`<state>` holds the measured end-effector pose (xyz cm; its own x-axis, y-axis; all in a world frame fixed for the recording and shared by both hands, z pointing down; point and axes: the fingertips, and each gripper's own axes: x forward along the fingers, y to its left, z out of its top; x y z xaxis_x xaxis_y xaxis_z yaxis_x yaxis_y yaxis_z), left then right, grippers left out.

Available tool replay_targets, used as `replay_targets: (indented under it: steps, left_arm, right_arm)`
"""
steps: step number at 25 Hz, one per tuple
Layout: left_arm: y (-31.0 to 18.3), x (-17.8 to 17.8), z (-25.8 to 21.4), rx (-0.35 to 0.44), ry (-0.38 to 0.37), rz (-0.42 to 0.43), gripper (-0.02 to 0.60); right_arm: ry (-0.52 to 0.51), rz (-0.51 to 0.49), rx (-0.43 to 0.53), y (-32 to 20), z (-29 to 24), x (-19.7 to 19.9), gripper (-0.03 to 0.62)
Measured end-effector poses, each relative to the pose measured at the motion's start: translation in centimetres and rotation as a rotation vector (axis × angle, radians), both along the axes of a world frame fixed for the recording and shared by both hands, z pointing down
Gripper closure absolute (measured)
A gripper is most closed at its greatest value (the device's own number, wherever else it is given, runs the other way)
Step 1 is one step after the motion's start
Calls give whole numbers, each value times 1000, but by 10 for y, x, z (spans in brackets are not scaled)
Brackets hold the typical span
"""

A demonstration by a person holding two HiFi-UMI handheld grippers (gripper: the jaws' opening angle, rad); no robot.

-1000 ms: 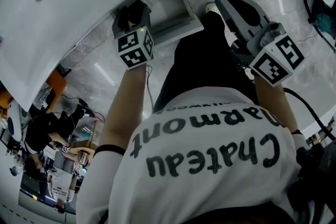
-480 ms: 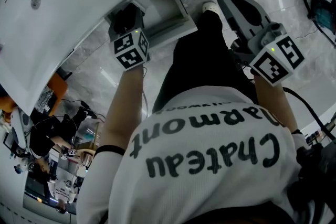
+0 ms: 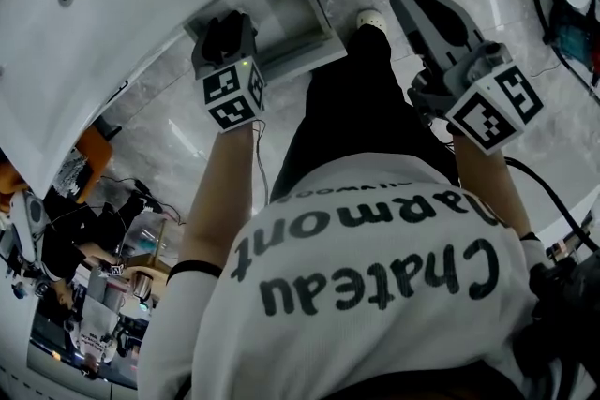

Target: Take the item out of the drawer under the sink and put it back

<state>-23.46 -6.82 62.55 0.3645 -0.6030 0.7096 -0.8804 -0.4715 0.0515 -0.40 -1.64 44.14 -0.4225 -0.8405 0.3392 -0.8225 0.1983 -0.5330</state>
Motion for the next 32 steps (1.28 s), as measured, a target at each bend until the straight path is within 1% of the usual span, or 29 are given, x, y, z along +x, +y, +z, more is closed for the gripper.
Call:
replay_targets:
  steps: [8, 12, 17, 20, 24, 28, 32]
  left_arm:
    - [7, 15, -49, 103, 61, 54, 368]
    - [15, 18, -83, 150, 124, 72, 368]
    - [26, 21, -132, 243, 192, 139, 369]
    - [31, 24, -162, 278, 226, 161, 370]
    - [29, 22, -200, 306, 297, 161, 370]
    - [19, 21, -239, 387, 323, 180, 370]
    - [21, 18, -271, 417, 358, 180, 370]
  right_arm:
    - [16, -38, 48, -6, -26, -9, 583]
    - [24, -60, 79, -6, -43, -17, 583]
    - [27, -88, 113, -7, -57, -33, 582]
    - [32, -111, 140, -9, -71, -41, 582]
    - [35, -136, 194, -17, -97, -51, 582]
    - [61, -159, 283, -29, -131, -59, 583]
    - [91, -174, 338, -24, -155, -64, 583]
